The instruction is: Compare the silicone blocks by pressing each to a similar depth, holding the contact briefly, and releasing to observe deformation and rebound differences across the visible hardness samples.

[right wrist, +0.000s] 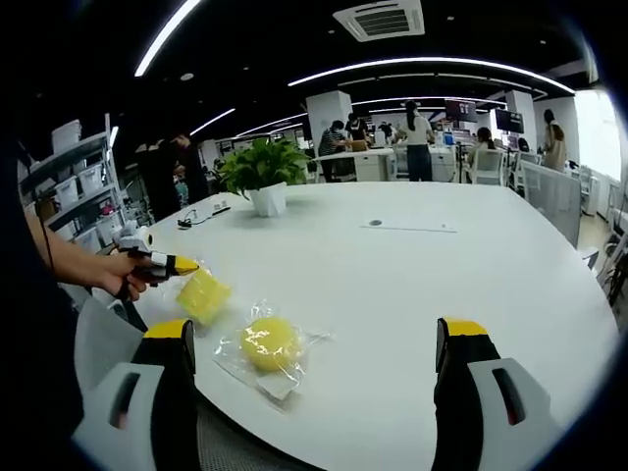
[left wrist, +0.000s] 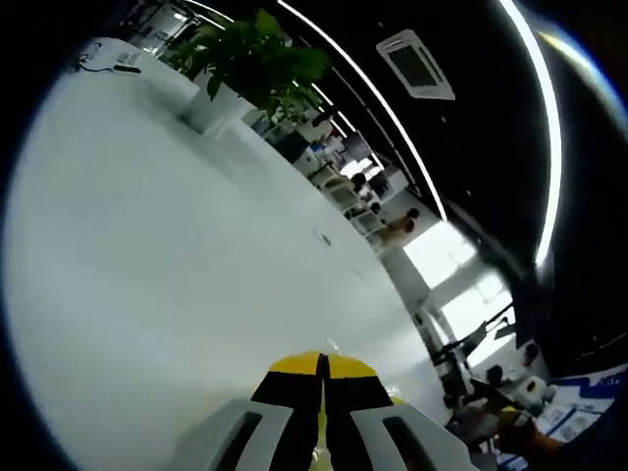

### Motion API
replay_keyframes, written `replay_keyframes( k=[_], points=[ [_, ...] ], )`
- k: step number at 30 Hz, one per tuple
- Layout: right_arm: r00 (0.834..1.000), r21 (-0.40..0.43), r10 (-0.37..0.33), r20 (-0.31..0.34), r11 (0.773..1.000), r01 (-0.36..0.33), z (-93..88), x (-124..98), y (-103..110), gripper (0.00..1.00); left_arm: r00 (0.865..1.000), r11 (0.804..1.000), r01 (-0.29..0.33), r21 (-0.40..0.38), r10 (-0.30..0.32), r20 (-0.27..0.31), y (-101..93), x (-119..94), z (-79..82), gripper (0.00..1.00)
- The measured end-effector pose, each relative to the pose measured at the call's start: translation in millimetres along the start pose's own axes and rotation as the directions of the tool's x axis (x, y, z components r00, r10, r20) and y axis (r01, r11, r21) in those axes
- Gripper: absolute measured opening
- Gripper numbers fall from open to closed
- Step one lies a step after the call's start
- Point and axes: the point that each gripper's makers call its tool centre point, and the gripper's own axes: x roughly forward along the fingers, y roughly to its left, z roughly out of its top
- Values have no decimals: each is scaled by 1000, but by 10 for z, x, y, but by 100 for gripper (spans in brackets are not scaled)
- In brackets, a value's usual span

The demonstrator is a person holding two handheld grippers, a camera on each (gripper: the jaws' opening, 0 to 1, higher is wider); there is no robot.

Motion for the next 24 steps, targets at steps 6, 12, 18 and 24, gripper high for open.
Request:
replay_keyframes(
  k=[6,12,18,24],
  points=[
    [1000,5,6,2,1000,-6,6,10,8,96,998,1000,-25,-1,25,-53,88,54,-120,0],
    [1000,6,10,-4,1000,-10,-14,8,6,96,996,998,-68,12,68,-63,233,99,-143,0],
    [999,-5,13,-32,1000,-13,-129,8,-14,96,991,994,-103,23,105,-84,351,115,-186,0],
    [995,-8,12,-97,1000,-13,-328,11,-37,96,989,991,-124,44,127,-76,390,156,-171,0]
  ],
)
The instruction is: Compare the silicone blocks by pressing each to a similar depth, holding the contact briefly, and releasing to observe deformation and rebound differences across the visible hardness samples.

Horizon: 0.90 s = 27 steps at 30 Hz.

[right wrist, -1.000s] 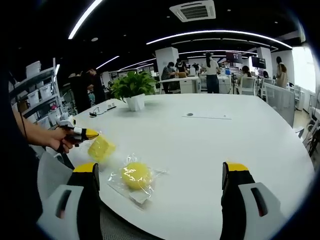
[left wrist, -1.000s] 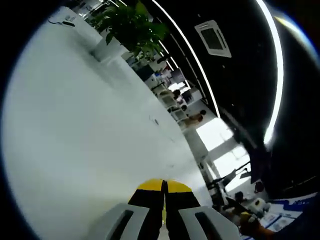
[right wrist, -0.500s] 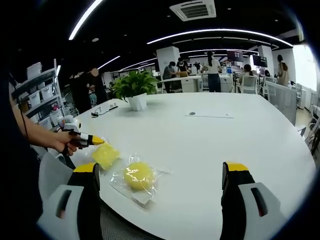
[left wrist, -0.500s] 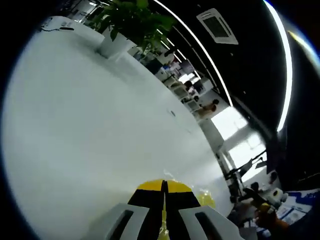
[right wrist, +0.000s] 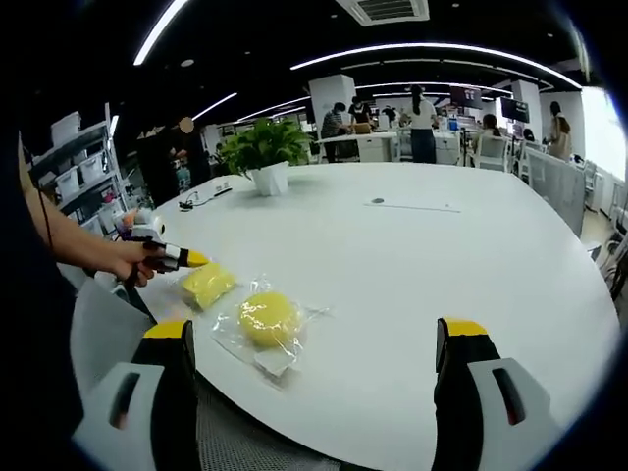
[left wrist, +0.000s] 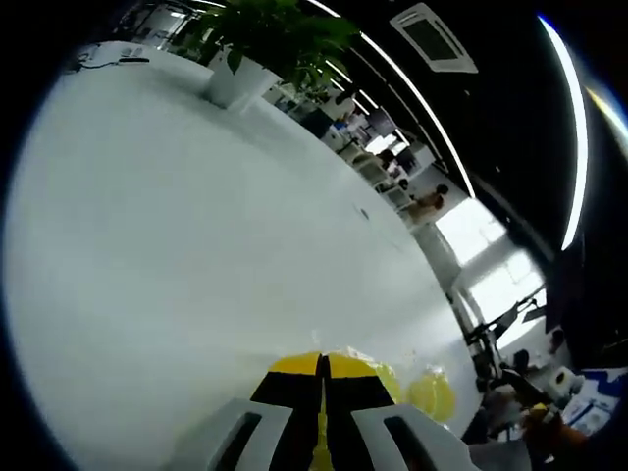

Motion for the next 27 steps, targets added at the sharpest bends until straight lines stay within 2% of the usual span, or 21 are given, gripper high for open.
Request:
replay_keyframes(
  k=[3,7,10,15,16,17,18,19,20,22,23,25,27],
  points=[
    [1000,-19,1,-28,1000,-1,-72,0,5,96,1000,1000,-12,-6,12,7,12,19,22,0],
    [999,-25,10,-47,1000,-12,-102,4,25,96,998,998,-57,-11,57,18,82,30,48,0],
    [998,-17,18,-62,1000,-19,-136,21,31,96,998,998,-58,12,57,20,107,48,62,0],
    [997,-20,16,-72,1000,-17,-162,27,26,96,998,998,-54,-20,54,17,162,23,83,0],
    [997,-18,17,-72,1000,-18,-162,28,28,96,999,999,-38,-14,39,18,156,14,86,1],
    [997,-16,17,-71,1000,-18,-163,27,27,96,999,999,-29,23,28,34,163,-1,115,4],
    [997,-14,18,-71,1000,-19,-163,28,27,96,997,997,-56,60,53,50,217,-16,139,10],
    [997,-11,19,-70,1000,-20,-160,29,31,96,994,994,-87,65,82,66,280,-31,160,18],
    [997,-10,20,-70,1000,-20,-159,30,32,96,995,996,-77,52,73,72,277,-41,154,26],
    [997,-6,20,-68,1000,-21,-159,34,28,96,994,998,-62,25,59,86,303,-80,188,33],
    [997,-6,20,-68,1000,-21,-158,36,26,96,994,998,-62,31,59,94,310,-104,210,38],
    [997,-5,20,-68,1000,-21,-157,40,28,96,991,993,-70,91,59,117,296,-153,269,47],
    [997,-3,21,-68,1000,-21,-158,48,23,96,994,994,-52,95,42,102,247,-197,278,56]
  ],
)
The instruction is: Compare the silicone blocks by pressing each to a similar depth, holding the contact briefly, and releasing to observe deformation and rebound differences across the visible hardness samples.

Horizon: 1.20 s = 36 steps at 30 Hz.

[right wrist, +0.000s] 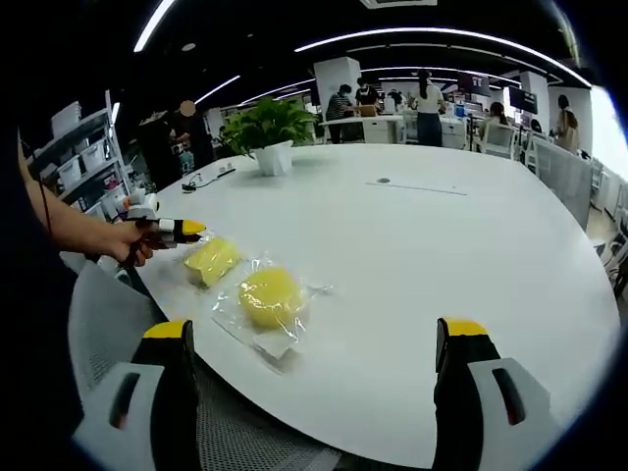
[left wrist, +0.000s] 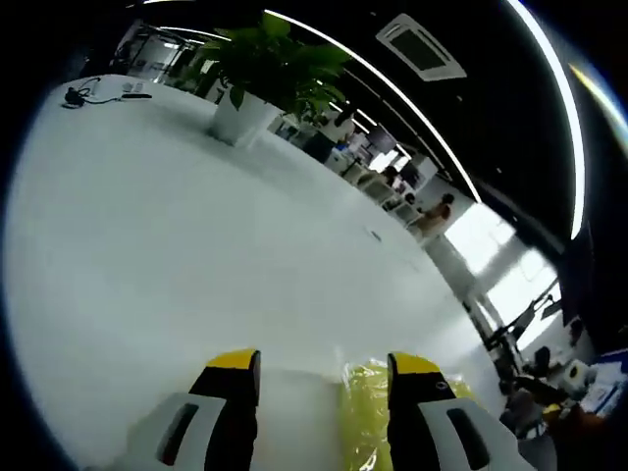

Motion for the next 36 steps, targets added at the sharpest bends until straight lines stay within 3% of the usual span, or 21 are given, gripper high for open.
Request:
replay_keyframes(
  k=[3,5,8,11,15,21,25,27,29,32,36],
  points=[
    [1000,4,-2,-1,1000,2,-1,16,-11,96,1000,995,30,91,-30,-7,-100,-76,73,69],
    [1000,6,-2,-1,1000,2,8,27,-15,96,998,980,48,192,-41,-39,-164,-138,97,75],
    [1000,5,-1,2,1000,1,21,40,-28,96,996,964,75,256,-60,-67,-257,-197,110,84],
    [1000,2,2,4,1000,-2,36,54,-34,96,993,935,95,342,-65,-98,-328,-281,122,94],
    [1000,-8,6,-3,1000,-6,25,68,-37,96,988,898,121,424,-70,-135,-375,-443,83,97],
    [1000,-14,10,-11,1000,-10,19,100,-27,96,983,872,147,467,-77,-166,-377,-698,47,100],
    [1000,-10,19,-5,1000,-19,35,142,-12,96,968,856,225,466,-142,-205,-577,-819,-27,100],
    [999,-8,27,-17,1000,-27,12,174,5,96,967,841,222,493,-124,-225,-610,-831,-63,100],
    [999,-11,32,-22,999,-32,8,186,19,96,969,845,215,490,-122,-215,-645,-846,-42,100],
    [1000,-8,28,-11,1000,-29,34,186,23,96,975,866,201,458,-131,-181,-677,-864,36,100],
    [1000,-7,29,-10,1000,-29,27,190,21,96,976,865,194,463,-125,-176,-654,-857,55,100]
  ],
)
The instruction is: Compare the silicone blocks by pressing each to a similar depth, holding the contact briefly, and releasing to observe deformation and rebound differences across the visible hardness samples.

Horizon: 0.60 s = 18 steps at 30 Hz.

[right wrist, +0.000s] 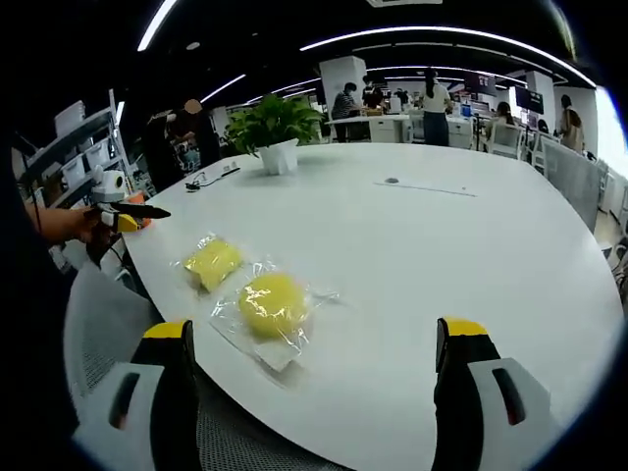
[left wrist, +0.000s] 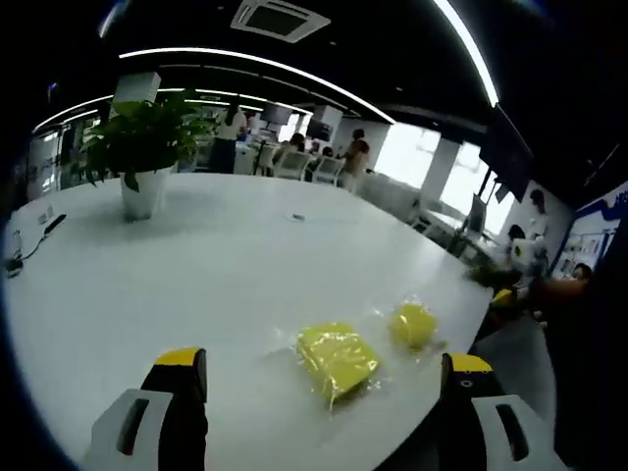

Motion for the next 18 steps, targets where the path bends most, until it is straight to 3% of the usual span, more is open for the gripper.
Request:
replay_keyframes(
  k=[11,18],
  points=[
    [1000,6,-11,10,1000,11,-2,-26,-31,96,999,999,43,-4,-43,-10,-210,173,25,100],
    [1000,4,-4,8,1000,4,-15,6,-22,96,999,999,42,2,-42,-32,-217,202,-17,100]
  ],
)
